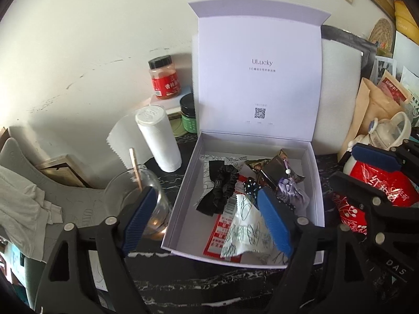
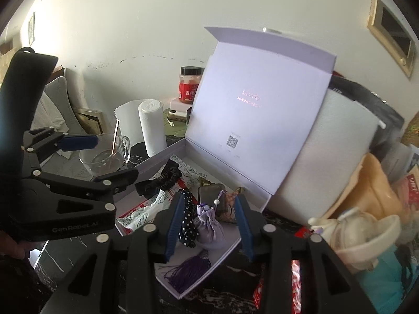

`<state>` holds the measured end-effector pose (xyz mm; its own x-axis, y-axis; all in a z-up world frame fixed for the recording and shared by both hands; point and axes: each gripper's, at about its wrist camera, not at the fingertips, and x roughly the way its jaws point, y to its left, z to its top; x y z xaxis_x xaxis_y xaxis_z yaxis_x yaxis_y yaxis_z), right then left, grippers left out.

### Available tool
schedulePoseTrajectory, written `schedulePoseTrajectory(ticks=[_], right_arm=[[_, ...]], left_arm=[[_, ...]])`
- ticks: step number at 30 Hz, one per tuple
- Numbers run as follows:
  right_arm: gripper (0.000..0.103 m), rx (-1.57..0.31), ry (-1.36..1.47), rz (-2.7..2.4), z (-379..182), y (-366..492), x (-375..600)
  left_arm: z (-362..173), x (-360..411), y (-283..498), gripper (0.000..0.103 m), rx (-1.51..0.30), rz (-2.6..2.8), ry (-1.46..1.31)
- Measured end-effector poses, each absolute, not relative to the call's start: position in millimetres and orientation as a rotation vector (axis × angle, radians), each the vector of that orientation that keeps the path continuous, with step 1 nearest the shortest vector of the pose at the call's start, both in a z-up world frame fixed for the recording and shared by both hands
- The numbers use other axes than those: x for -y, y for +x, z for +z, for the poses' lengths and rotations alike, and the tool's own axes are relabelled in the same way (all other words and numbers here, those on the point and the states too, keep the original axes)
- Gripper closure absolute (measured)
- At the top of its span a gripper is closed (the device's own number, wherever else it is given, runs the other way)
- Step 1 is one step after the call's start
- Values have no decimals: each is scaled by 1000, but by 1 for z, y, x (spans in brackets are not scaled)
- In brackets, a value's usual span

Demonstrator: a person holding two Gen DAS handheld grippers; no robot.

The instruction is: Organize objects

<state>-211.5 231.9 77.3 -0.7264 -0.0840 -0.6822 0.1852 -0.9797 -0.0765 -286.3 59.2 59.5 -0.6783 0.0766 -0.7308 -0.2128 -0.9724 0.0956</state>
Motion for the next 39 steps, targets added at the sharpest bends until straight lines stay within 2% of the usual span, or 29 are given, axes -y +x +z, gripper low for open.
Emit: schedulePoseTrajectory(ticks=[6,10,15,17,39], right_arm=[[45,-200,1039,-2809,91,-185,-231],[38,-169,1014,-2830,101,-168,-236],[35,-167,1010,-2853,108,-144,-236],[31,-179,1011,-2867,109,-133,-234],[28,-164,1058,-2898,88,-41,-238]], left_arm=[[79,-53,-257,18,-252,2775,-1141],[92,-49,-234,6,-251,2829,-1114],[101,-46,-205,5,-245,2850,-1092],[103,-46,-193,5,-244,2850,-1089],[82,-54,-82,2,-241,2830,-1118]])
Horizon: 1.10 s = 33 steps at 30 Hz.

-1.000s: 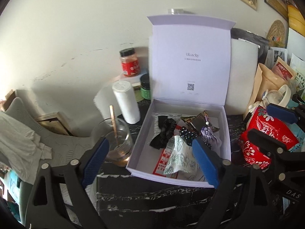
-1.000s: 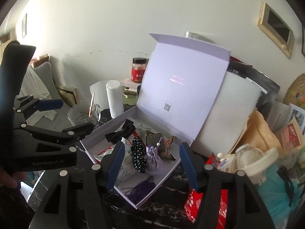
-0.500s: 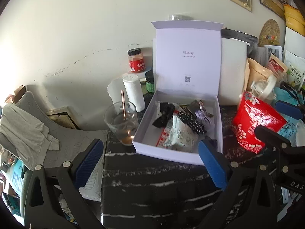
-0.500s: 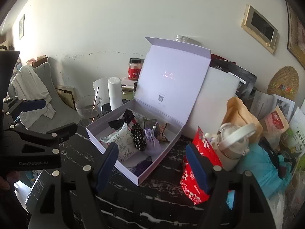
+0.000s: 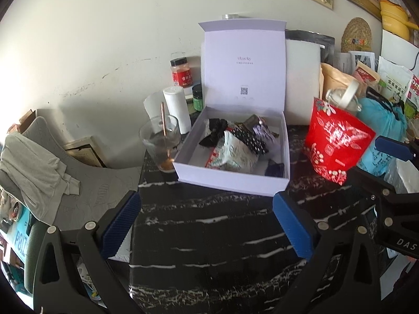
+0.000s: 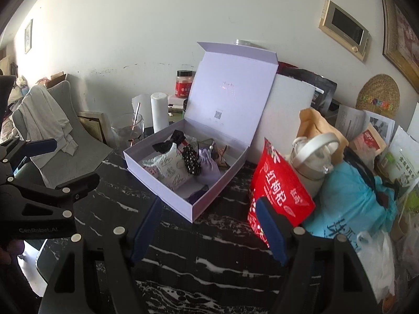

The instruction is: Organize objects

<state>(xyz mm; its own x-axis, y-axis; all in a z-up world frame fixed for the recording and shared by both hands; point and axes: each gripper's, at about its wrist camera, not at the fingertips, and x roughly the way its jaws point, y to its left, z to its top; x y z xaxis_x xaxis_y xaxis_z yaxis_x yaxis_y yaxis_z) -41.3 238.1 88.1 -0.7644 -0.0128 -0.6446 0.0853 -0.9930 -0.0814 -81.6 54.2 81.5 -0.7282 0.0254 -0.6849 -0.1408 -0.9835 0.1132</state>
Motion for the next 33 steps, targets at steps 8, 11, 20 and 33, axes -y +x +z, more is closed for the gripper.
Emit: schedulePoseTrajectory(ticks=[8,11,20,33], right_arm=[[28,-155,1104,-2900,64,-20,-237],[28,-163,1111,-2902,57,-14,-236],[28,-169,1109,-2899,46,-2,-232],[28,-174,1104,-2892,40,7,-227]], left_arm=[[60,-54,-54,2,-189,2811,-1139],[55,-55,-46,2,-192,2829,-1143],[46,-49,-36,2,-153,2846,-1172],[37,-49,-24,2,-121,2835,-1208]])
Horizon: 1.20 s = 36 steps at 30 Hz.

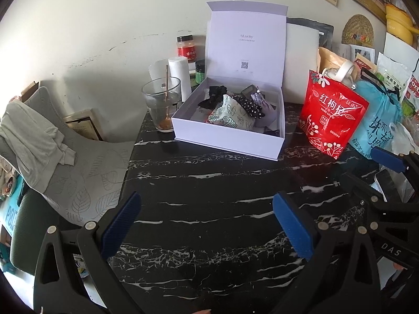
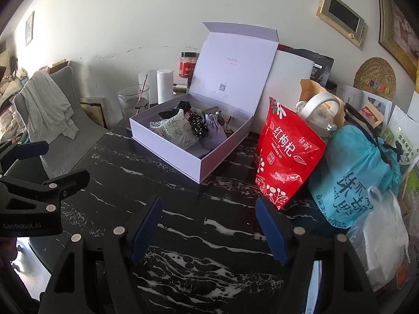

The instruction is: Organize objects

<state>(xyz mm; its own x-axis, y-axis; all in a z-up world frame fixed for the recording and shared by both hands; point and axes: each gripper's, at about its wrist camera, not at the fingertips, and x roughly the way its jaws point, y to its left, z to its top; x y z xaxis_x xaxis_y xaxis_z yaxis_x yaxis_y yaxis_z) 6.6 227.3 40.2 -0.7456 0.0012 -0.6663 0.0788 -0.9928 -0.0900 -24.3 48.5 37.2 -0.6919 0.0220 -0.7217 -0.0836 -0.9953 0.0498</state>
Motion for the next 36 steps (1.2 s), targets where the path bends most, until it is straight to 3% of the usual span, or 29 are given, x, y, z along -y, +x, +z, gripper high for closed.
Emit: schedulePoseTrajectory(ticks=[36], right_arm=[[28,-203,1109,-2918,42,29,-229]], left_arm=[[36,-53,-2,2,-155,2856,-1219]])
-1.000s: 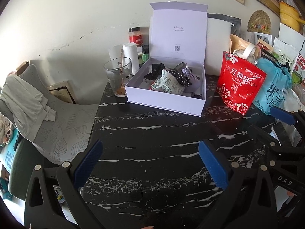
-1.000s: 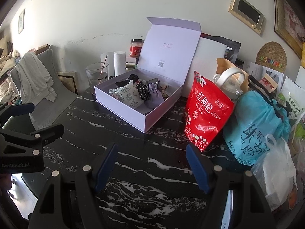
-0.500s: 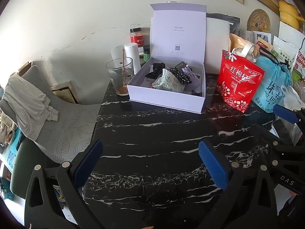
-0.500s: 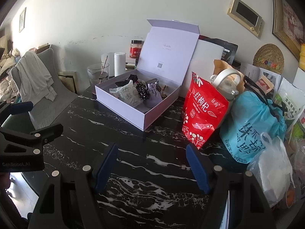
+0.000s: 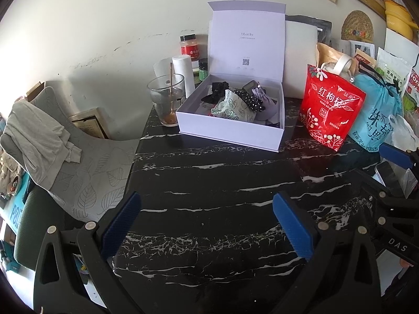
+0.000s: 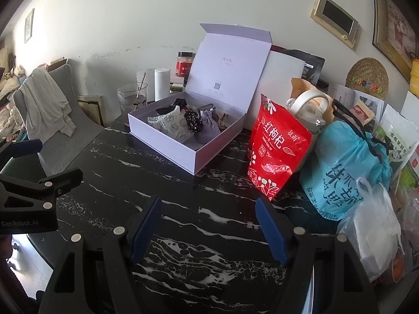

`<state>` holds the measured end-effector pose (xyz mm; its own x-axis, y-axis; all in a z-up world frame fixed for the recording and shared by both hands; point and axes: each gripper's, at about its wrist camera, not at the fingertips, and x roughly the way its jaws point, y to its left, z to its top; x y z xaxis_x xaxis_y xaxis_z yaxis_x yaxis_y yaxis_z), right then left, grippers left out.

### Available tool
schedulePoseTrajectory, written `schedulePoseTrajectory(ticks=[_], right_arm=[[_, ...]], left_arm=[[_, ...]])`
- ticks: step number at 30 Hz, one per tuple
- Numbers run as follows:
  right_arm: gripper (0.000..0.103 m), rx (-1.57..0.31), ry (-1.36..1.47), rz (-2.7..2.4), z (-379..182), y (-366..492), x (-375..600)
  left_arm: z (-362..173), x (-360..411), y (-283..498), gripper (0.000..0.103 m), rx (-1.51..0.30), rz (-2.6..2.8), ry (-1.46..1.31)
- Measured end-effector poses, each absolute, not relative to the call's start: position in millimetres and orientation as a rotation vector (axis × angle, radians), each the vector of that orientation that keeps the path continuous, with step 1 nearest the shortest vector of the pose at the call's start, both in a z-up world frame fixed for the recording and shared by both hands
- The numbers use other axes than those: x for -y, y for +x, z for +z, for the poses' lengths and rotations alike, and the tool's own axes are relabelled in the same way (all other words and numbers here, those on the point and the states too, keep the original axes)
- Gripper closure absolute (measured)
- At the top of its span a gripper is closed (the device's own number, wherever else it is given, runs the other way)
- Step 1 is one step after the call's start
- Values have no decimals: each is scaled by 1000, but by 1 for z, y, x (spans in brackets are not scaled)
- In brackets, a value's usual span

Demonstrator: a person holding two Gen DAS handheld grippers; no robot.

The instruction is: Organize objects

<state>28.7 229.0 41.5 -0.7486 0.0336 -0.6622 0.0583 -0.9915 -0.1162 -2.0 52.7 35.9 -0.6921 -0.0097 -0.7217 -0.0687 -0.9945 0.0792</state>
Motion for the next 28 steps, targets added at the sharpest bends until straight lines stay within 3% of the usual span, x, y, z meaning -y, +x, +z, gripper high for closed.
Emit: schedulePoseTrajectory(ticks=[28], right_arm=[[28,-204,1126,-2913,40,31,-230]], left_arm=[[24,-60,-2,2,-163,2830,-1264]])
